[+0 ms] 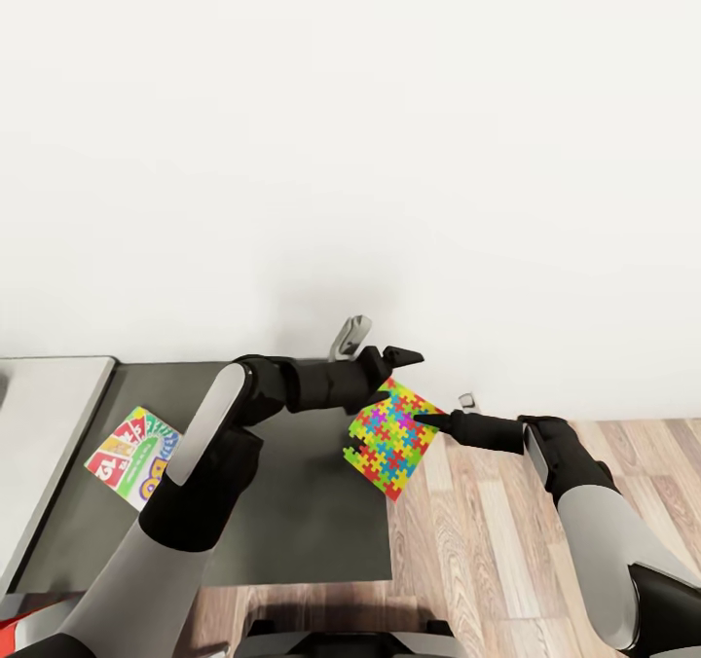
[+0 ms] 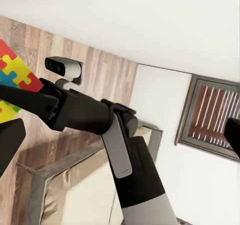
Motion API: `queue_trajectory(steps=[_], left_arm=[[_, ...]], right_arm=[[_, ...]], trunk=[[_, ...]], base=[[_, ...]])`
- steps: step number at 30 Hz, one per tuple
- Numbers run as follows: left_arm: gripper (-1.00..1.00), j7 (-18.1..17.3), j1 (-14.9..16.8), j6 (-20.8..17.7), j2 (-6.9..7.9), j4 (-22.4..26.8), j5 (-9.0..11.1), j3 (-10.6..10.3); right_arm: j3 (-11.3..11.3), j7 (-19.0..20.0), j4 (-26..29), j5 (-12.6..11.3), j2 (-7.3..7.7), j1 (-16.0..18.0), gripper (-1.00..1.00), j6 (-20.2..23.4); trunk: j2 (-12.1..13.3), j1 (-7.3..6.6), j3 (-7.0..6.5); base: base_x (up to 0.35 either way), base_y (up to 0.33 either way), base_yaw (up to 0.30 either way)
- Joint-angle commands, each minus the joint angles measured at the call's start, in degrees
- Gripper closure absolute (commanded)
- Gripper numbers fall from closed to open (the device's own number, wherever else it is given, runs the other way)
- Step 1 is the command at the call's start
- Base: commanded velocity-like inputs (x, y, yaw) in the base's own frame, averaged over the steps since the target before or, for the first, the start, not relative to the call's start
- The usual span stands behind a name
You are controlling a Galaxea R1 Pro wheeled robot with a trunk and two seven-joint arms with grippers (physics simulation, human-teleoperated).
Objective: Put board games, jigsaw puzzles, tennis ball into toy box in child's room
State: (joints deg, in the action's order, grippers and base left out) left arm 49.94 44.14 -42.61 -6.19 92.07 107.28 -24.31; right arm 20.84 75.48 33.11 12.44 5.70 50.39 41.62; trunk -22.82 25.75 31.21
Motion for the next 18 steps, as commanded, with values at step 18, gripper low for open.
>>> queue_trajectory(steps=[18], left_arm=[[-1.0, -7.2, -0.9, -0.2, 1.95, 0.0, 0.5, 0.8]], right_arm=[[0.5, 0.6, 0.1, 0.6, 0.45, 0.1, 1.0, 0.6]], trunk=[[-0.1, 0.04, -1.59]], base=[[0.0, 0.0, 0.0]])
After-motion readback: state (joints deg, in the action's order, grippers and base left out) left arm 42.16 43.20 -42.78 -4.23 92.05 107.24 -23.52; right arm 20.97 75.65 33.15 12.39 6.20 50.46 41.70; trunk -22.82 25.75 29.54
